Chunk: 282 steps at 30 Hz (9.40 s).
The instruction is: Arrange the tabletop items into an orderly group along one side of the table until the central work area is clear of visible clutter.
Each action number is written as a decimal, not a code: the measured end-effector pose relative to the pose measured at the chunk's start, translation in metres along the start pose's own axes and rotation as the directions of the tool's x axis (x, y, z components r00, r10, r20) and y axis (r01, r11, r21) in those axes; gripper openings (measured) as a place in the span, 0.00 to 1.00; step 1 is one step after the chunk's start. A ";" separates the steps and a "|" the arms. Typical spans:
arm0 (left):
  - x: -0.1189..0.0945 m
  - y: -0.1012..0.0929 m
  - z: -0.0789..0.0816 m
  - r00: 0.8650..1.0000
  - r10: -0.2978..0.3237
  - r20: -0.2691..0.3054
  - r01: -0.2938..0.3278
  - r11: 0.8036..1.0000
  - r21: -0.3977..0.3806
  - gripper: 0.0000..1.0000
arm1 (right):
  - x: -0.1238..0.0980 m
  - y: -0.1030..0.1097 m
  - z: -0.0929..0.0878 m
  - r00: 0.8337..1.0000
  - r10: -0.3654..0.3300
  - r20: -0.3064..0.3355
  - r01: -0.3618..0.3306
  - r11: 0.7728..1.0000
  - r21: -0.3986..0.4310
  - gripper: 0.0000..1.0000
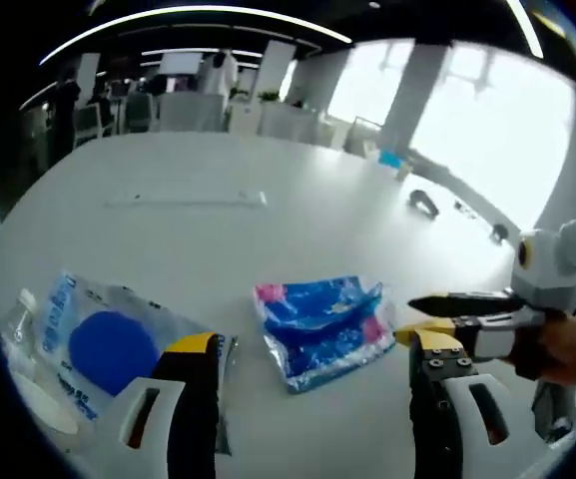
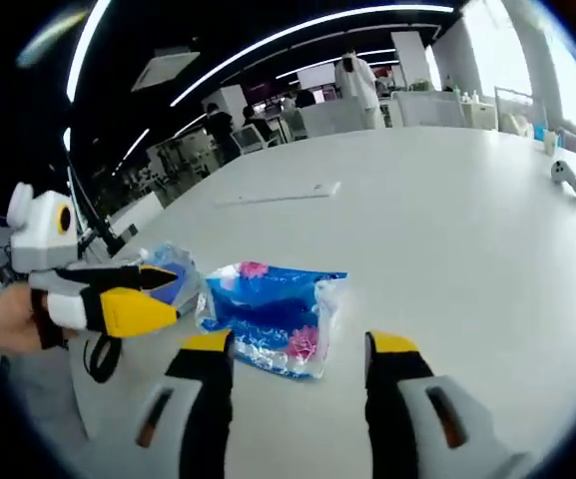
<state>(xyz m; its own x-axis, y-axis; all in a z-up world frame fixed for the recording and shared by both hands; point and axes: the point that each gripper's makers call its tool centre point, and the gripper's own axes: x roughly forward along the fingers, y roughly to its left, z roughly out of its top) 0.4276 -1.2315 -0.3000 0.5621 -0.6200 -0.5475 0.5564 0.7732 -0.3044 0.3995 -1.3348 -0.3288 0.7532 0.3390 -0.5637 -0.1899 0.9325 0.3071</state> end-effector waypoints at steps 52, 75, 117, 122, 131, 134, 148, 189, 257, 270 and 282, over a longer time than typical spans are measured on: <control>-0.121 0.054 0.011 0.996 -0.063 0.066 0.062 0.998 0.009 0.88 | -0.058 0.051 -0.035 0.989 -0.144 -0.036 0.146 0.989 0.040 0.62; -0.152 0.097 0.006 0.997 -0.036 0.061 0.034 0.999 0.030 0.87 | -0.043 0.086 -0.038 0.989 -0.131 -0.061 0.134 0.990 0.045 0.60; -0.186 0.156 -0.075 0.995 0.090 -0.042 -0.091 0.996 -0.023 0.75 | -0.002 0.164 -0.063 0.985 0.016 -0.170 -0.021 0.999 -0.027 0.56; -0.184 0.157 -0.086 0.994 0.091 -0.066 -0.094 0.995 -0.035 0.75 | 0.005 0.176 -0.067 0.981 0.043 -0.188 -0.052 0.998 -0.043 0.55; -0.181 0.166 -0.102 0.989 0.109 -0.098 -0.117 0.991 -0.071 0.73 | 0.025 0.202 -0.071 0.968 0.093 -0.232 -0.117 0.989 -0.093 0.53; -0.180 0.167 -0.106 0.988 0.114 -0.103 -0.122 0.989 -0.082 0.73 | 0.030 0.209 -0.071 0.964 0.109 -0.244 -0.139 0.984 -0.112 0.53; -0.177 0.173 -0.126 0.981 0.142 -0.130 -0.159 0.979 -0.129 0.70 | 0.055 0.233 -0.073 0.943 0.168 -0.288 -0.222 0.961 -0.167 0.48; -0.174 0.181 -0.139 0.949 0.281 -0.144 -0.301 0.942 -0.145 0.16 | 0.108 0.266 -0.088 0.885 0.218 -0.412 -0.388 0.834 -0.392 0.16; -0.109 0.039 -0.082 0.982 0.039 -0.185 -0.043 0.999 -0.016 0.02 | -0.011 0.145 -0.051 0.975 0.080 -0.208 -0.108 0.986 -0.126 0.07; -0.086 0.009 -0.084 0.977 -0.005 -0.212 0.013 0.999 0.035 0.03 | -0.030 0.112 -0.055 0.981 0.033 -0.193 -0.051 0.995 -0.086 0.07; -0.076 0.009 -0.079 0.973 -0.011 -0.230 0.026 0.998 0.060 0.03 | -0.027 0.104 -0.051 0.983 0.026 -0.180 -0.039 0.997 -0.070 0.07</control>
<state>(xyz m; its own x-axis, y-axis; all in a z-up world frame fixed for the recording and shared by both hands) 0.3413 -1.1670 -0.3228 0.3997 -0.5811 -0.7089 0.6061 0.7477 -0.2711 0.3278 -1.2408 -0.3206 0.6225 0.3798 -0.6843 -0.2629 0.9250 0.2742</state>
